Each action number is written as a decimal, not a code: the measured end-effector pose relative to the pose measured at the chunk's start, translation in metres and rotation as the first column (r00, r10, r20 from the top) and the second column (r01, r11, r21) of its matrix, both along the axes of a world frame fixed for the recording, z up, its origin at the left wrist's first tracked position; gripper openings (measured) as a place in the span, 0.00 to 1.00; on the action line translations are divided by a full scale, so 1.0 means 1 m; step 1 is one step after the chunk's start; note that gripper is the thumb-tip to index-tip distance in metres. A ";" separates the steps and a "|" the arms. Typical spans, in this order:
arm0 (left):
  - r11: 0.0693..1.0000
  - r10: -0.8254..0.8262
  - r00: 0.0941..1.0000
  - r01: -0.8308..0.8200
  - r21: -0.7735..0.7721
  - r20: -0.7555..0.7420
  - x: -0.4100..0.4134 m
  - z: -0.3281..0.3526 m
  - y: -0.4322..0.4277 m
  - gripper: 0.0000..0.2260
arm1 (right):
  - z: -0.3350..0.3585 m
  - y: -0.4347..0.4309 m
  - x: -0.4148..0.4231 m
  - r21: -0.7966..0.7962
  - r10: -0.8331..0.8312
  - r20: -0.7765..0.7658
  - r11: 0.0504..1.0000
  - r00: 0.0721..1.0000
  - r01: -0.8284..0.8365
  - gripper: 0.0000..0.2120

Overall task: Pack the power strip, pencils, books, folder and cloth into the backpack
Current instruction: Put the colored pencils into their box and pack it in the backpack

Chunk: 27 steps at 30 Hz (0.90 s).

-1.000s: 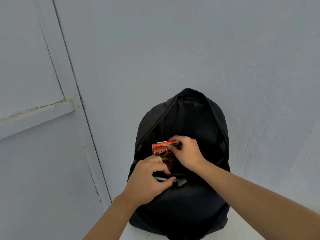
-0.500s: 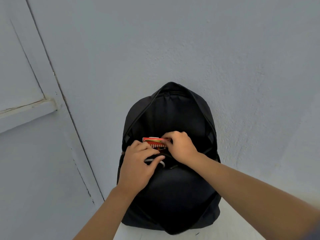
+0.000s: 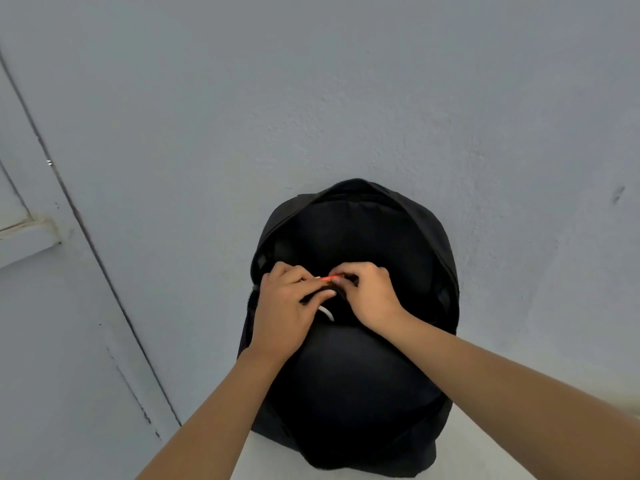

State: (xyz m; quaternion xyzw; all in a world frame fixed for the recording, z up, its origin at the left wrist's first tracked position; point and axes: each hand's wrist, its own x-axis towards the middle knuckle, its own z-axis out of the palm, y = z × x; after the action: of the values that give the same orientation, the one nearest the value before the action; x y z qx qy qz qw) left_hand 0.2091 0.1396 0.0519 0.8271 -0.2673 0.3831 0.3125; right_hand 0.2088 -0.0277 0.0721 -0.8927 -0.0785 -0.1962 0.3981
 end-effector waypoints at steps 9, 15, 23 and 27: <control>0.997 0.079 0.949 -0.076 0.022 -0.305 0.012 0.011 0.015 0.10 | 0.011 0.013 0.023 -0.117 -0.097 -0.148 0.990 0.984 0.080 0.07; 0.979 0.041 0.949 0.025 0.205 -0.312 -0.003 0.023 0.021 0.16 | 0.013 0.011 0.015 -0.002 -0.097 -0.174 0.995 0.980 0.098 0.06; 0.902 0.116 0.880 0.101 0.420 -0.460 -0.002 0.025 0.024 0.19 | 0.051 0.011 -0.023 -0.289 -0.081 0.039 0.953 0.996 0.089 0.15; 0.933 0.098 0.887 0.076 0.352 -0.451 -0.003 0.029 0.021 0.15 | 0.040 -0.012 -0.049 -0.448 0.166 -0.097 0.873 0.981 -0.192 0.08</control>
State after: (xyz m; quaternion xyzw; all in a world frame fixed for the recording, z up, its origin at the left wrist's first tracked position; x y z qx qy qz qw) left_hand 0.2060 0.1608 0.0806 0.9388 -0.2462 0.1218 0.2079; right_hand 0.1603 -0.0394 0.1124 -0.9550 -0.1936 -0.1097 0.1963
